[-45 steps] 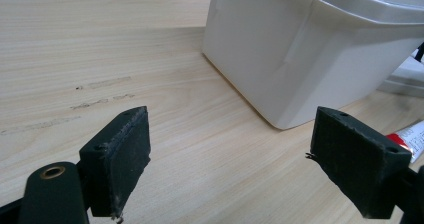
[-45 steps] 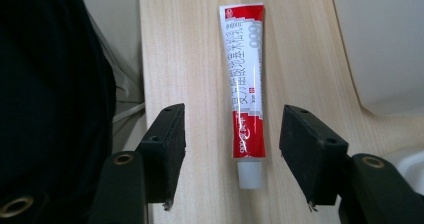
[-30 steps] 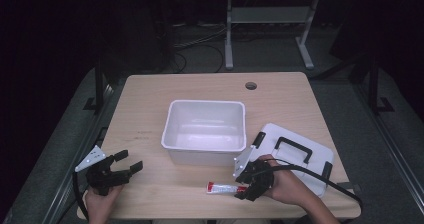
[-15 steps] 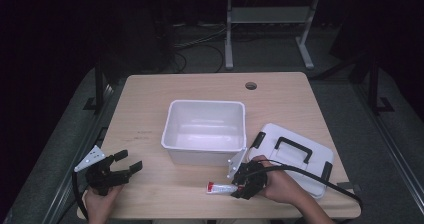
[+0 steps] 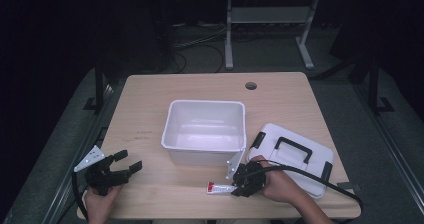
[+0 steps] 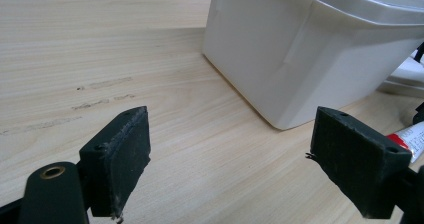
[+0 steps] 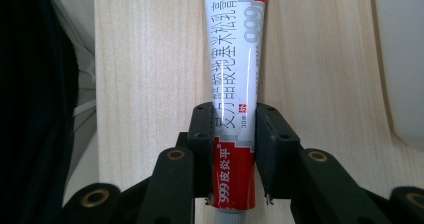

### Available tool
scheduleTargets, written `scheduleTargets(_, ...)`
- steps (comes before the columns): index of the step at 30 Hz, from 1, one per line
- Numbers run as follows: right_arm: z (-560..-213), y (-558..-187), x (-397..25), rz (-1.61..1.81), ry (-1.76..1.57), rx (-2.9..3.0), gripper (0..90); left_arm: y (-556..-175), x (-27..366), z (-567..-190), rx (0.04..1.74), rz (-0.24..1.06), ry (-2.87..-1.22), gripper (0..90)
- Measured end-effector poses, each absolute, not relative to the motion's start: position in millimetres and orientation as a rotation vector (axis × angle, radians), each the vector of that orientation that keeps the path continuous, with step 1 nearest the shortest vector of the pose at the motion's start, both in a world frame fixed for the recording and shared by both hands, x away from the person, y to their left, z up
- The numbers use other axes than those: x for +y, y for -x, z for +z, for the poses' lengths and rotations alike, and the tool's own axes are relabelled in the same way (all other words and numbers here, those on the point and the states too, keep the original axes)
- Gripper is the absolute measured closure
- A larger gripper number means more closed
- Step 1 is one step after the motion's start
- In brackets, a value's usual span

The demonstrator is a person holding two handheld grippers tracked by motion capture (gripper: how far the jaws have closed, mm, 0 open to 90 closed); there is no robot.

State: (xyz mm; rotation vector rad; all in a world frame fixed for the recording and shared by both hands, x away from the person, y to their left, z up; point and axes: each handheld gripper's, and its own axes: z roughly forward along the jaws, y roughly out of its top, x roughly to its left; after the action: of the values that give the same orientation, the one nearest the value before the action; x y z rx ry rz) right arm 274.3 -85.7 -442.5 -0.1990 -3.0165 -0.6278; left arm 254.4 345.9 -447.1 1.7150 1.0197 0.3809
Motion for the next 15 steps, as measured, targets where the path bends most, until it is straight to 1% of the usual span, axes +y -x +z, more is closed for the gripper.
scheduleTargets(7,-433.9,-274.9,-89.1,-0.657,0.199,-3.002,71.1,-254.6,345.6,-447.1,1.019,0.382,-1.715,15.3)
scheduleTargets(9,-427.7,-273.5,-88.4,-0.666,0.187,-3.013,71.1,-254.8,345.5,-447.2,1.020,0.381,-1.716,15.3)
scheduleTargets(10,-419.3,-271.2,-85.2,-0.666,0.154,-3.020,71.1,-254.7,345.4,-447.1,1.020,0.381,-1.714,15.3)
scheduleTargets(11,-419.3,-271.2,-85.2,-0.666,0.154,-3.020,71.1,-254.7,345.4,-447.1,1.020,0.381,-1.714,15.3)
scheduleTargets(13,-406.5,-269.7,-82.4,-0.698,0.133,-3.012,71.1,-254.1,345.8,-446.7,1.018,0.384,-1.712,15.3)
scheduleTargets(15,-402.9,-269.6,-81.5,-0.700,0.117,-3.018,71.1,-254.2,346.1,-446.8,1.019,0.383,-1.711,15.3)
